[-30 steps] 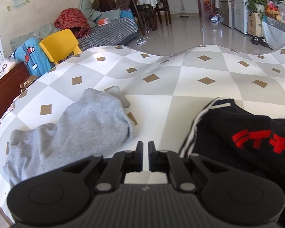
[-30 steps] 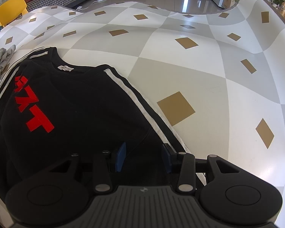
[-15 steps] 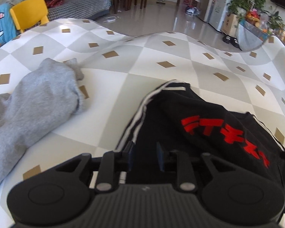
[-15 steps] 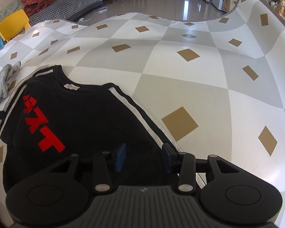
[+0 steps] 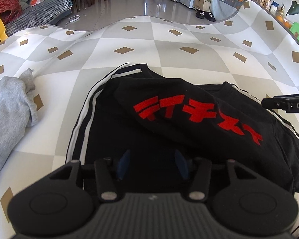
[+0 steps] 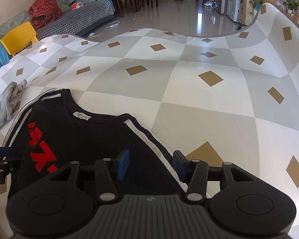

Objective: Fold clothes

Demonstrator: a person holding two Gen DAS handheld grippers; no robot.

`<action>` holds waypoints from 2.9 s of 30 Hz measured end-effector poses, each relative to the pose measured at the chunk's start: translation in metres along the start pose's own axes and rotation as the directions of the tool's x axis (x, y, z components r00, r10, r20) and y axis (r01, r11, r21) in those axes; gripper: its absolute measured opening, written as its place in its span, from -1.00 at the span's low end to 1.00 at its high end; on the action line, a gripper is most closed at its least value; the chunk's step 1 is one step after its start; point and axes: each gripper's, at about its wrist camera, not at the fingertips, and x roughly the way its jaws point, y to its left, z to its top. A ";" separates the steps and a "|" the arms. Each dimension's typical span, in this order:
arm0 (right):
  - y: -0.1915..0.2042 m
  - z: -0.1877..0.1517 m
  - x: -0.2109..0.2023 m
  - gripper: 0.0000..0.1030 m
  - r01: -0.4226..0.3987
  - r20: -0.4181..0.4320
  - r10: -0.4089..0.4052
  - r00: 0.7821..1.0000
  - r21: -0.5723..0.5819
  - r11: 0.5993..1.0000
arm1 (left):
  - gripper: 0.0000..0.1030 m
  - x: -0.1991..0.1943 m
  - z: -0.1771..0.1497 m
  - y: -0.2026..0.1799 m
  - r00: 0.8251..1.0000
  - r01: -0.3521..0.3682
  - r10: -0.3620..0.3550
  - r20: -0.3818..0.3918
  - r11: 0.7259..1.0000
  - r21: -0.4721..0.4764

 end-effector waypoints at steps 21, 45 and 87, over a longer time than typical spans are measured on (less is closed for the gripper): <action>0.029 -0.013 0.023 -0.86 0.030 -0.010 -0.032 0.999 -0.168 0.985 | 0.47 0.012 -0.006 -0.006 1.000 -0.004 0.004 -0.024 1.000 0.003; 0.056 0.036 -0.122 -0.96 -0.166 0.405 0.183 0.896 -0.075 0.983 | 0.75 0.008 -0.014 0.001 0.998 -0.059 0.057 -0.028 0.996 -0.067; 0.043 0.012 0.047 -0.16 0.048 0.033 -0.046 0.998 -0.058 0.997 | 0.99 0.008 -0.018 0.009 0.996 -0.073 0.070 -0.048 0.995 -0.070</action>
